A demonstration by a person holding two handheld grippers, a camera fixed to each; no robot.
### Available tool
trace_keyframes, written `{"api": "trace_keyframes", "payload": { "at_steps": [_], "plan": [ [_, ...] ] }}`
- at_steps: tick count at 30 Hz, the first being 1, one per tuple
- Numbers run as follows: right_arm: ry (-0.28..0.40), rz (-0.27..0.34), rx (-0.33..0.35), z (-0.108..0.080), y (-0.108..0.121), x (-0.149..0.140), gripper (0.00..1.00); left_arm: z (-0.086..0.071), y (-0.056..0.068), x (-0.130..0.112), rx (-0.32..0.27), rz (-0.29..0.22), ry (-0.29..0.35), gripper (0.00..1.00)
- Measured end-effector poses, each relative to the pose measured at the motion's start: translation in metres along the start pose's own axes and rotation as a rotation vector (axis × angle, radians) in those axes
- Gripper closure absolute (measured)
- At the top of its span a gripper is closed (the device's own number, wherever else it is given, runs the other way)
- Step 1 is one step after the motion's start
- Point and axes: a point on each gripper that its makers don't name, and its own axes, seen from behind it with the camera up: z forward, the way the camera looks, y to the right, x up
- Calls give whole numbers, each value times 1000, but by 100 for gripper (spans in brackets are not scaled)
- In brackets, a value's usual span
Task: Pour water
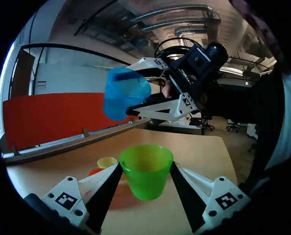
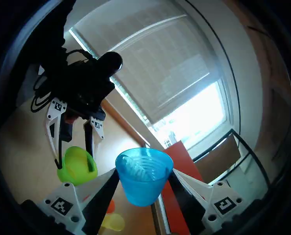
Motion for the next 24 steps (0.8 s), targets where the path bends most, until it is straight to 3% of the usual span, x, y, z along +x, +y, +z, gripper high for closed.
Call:
{"api": "trace_keyframes", "payload": {
  "at_steps": [24],
  "plan": [
    [-11, -63, 6, 0, -1, 4, 11, 1, -1, 5, 6, 8, 12, 15]
  ]
}}
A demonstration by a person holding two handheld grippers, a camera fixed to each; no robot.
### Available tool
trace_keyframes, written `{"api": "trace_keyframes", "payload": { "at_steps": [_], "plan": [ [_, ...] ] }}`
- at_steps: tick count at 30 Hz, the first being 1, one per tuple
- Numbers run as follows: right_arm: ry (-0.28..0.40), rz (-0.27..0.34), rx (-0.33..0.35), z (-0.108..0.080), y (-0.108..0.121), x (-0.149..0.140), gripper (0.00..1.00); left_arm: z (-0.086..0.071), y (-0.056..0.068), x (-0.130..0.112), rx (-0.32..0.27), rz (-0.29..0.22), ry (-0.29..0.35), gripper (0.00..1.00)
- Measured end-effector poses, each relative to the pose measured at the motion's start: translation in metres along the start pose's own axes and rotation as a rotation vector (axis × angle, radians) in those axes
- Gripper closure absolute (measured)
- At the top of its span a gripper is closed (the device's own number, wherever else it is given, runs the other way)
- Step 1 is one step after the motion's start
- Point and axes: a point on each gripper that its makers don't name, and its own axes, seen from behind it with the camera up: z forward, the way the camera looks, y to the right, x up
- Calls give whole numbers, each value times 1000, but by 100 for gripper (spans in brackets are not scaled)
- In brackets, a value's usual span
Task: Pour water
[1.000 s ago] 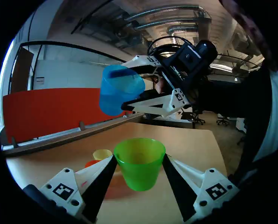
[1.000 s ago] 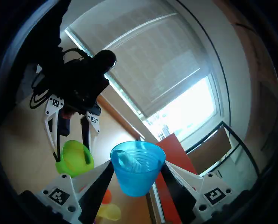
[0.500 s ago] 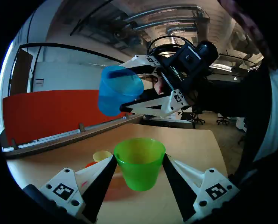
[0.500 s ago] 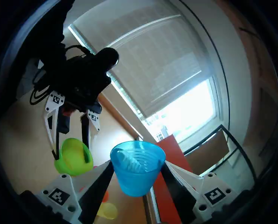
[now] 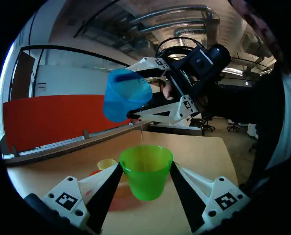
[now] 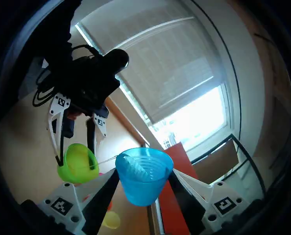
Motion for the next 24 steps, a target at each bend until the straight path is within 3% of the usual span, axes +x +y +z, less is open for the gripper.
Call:
{"api": "trace_keyframes", "payload": {
  "at_steps": [24],
  "plan": [
    [-7, -33, -7, 0, 5, 0, 11, 0, -1, 2, 4, -3, 5, 15]
  ]
}}
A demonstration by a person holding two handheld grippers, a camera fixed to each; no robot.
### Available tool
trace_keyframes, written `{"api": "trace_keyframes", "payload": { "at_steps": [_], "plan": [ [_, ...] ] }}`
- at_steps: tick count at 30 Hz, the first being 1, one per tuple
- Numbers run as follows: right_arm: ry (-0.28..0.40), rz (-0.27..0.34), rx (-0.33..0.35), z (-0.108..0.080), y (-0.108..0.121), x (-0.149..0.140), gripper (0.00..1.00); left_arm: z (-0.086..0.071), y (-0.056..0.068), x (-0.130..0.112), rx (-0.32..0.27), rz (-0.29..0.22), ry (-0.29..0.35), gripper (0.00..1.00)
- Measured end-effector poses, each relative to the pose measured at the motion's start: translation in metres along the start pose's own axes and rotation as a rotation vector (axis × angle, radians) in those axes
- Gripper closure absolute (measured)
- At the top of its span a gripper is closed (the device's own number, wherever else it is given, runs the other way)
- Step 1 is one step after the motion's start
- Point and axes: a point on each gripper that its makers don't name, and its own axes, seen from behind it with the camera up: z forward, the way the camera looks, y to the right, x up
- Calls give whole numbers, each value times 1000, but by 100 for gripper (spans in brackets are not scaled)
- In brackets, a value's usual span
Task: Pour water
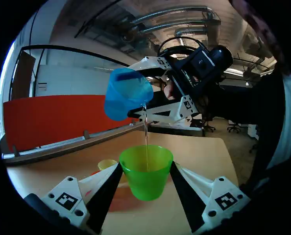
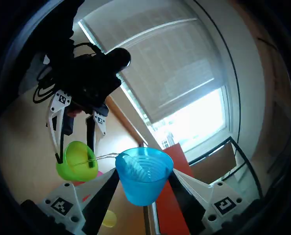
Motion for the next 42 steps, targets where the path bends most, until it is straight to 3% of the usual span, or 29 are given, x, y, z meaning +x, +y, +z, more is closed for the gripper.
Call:
{"api": "trace_keyframes", "payload": {
  "at_steps": [42],
  "plan": [
    [-19, -69, 0, 3, 4, -5, 11, 2, 1, -3, 5, 13, -4, 15]
  ]
}}
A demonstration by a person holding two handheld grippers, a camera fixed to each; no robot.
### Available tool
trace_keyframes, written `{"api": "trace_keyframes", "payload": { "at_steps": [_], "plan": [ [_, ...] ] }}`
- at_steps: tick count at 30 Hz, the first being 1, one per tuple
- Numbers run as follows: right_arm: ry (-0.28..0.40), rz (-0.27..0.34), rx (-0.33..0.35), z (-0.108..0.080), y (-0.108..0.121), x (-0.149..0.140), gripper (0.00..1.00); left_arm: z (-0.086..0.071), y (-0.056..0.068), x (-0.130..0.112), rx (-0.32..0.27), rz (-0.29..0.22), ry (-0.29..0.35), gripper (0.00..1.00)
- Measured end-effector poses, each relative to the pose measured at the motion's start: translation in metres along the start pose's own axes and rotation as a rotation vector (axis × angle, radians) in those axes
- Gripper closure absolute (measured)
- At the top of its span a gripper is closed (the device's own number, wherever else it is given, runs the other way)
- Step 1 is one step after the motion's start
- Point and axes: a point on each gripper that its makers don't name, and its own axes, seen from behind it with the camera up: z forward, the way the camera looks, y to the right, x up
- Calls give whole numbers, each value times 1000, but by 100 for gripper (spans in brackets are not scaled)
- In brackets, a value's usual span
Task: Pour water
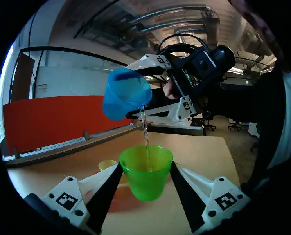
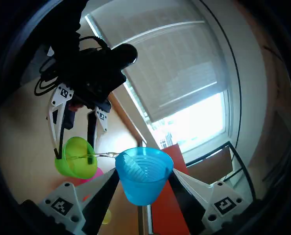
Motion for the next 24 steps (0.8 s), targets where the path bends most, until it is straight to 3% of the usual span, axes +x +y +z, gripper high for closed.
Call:
{"api": "trace_keyframes", "payload": {
  "at_steps": [24],
  "plan": [
    [-1, -7, -1, 0, 1, -1, 11, 1, 1, 0, -7, -4, -2, 15]
  ]
}}
